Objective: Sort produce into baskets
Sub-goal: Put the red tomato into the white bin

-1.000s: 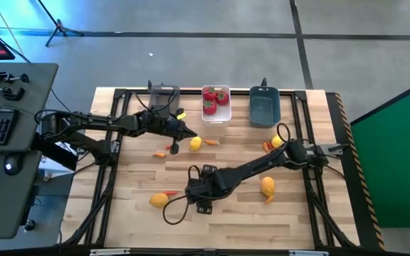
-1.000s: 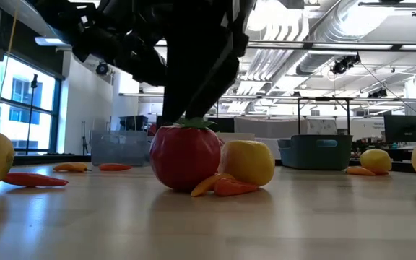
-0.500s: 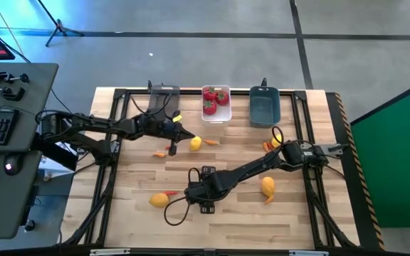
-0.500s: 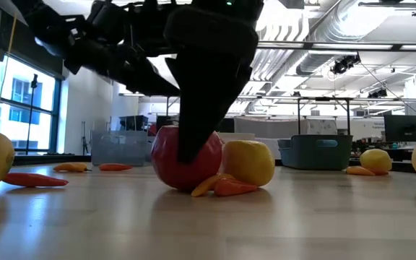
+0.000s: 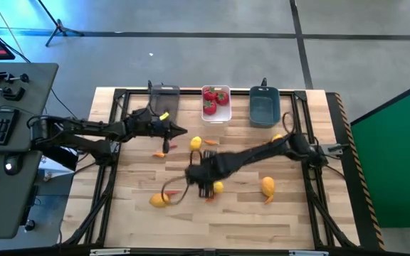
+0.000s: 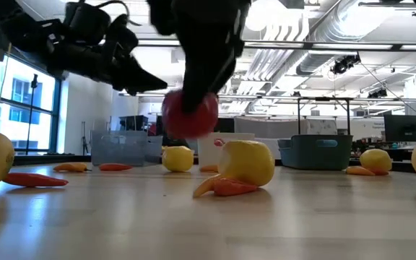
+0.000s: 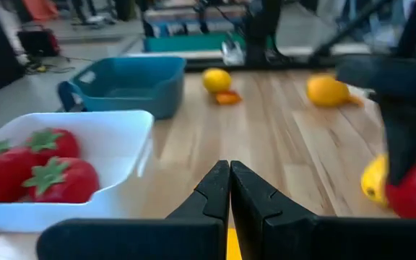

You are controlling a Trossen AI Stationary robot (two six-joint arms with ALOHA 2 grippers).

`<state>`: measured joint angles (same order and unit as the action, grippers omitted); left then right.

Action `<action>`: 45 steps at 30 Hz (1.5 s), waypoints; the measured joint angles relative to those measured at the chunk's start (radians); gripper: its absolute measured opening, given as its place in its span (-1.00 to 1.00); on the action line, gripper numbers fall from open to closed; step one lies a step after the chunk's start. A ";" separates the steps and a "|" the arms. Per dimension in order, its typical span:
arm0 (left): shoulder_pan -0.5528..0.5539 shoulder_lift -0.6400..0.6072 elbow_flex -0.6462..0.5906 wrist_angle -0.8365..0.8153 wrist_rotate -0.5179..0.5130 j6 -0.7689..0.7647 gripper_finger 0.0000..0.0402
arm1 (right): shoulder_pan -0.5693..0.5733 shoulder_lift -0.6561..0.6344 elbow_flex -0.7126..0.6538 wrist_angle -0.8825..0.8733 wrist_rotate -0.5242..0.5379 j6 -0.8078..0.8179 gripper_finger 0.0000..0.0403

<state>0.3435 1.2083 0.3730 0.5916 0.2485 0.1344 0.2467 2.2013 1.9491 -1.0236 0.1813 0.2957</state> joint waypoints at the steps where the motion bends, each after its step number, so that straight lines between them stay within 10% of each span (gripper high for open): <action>1: 0.011 -0.012 -0.008 0.013 0.000 -0.015 -1.00 | -0.017 -0.018 0.000 -0.015 0.010 -0.001 0.19; 12: 0.076 -0.077 -0.057 0.015 0.007 -0.047 -1.00 | -0.371 -0.178 0.000 -0.165 0.097 -0.160 0.19; 23: 0.133 -0.077 -0.057 -0.006 0.000 -0.045 -1.00 | -0.716 -0.100 0.000 -0.107 -0.087 -0.458 0.19; 45: 0.215 -0.077 -0.057 -0.004 -0.053 -0.019 -1.00 | -0.751 0.037 0.000 -0.032 -0.120 -0.566 0.56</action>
<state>0.5583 1.1313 0.3157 0.5880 0.1953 0.1158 -0.5040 2.2386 1.9491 -1.0552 0.0612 -0.2700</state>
